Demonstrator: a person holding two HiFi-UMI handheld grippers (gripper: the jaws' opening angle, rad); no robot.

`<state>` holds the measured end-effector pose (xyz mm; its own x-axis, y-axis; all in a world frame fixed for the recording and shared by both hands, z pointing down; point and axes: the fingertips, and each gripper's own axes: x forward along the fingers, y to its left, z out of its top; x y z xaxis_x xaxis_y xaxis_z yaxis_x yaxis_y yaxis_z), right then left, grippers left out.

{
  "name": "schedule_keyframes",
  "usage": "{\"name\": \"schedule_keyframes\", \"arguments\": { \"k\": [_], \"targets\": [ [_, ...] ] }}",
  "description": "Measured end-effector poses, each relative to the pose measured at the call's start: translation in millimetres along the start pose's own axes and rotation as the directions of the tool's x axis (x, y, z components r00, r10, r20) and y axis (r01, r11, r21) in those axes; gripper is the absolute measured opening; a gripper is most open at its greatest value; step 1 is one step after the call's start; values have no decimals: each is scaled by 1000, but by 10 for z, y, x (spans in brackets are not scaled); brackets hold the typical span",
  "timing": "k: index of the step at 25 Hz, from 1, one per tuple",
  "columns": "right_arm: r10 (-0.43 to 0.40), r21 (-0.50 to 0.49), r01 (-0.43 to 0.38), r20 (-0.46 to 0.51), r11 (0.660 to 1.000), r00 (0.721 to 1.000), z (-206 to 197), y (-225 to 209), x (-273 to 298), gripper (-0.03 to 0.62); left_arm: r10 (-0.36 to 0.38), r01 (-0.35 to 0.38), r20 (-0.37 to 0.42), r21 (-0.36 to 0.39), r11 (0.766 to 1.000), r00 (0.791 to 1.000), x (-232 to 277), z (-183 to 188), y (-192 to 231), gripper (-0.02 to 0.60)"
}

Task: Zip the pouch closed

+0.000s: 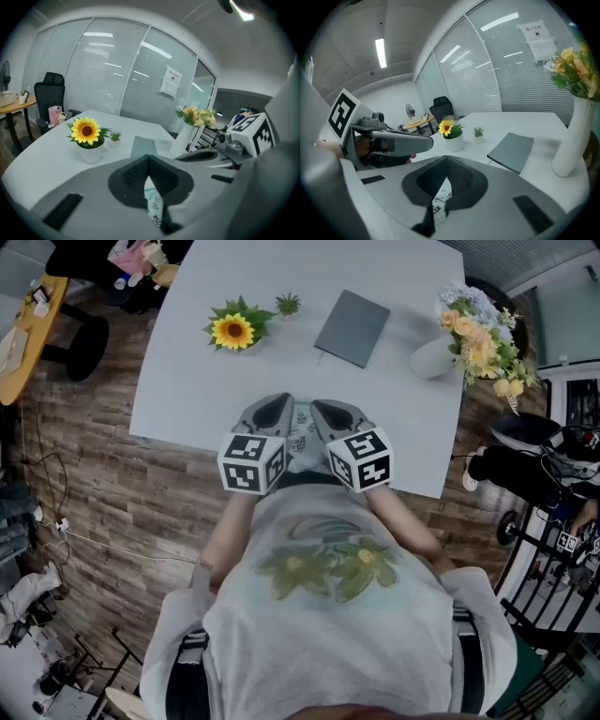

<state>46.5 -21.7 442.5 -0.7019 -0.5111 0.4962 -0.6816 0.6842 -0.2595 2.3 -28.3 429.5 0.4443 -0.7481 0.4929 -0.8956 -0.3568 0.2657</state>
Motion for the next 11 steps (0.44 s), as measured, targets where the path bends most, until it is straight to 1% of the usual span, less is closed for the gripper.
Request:
{"name": "schedule_keyframes", "arguments": {
  "k": [11],
  "targets": [
    [0, 22, 0, -10, 1000, 1000, -24, -60, 36, 15, -6, 6, -22, -5, 1000, 1000, 55, -28, 34, 3]
  ]
}}
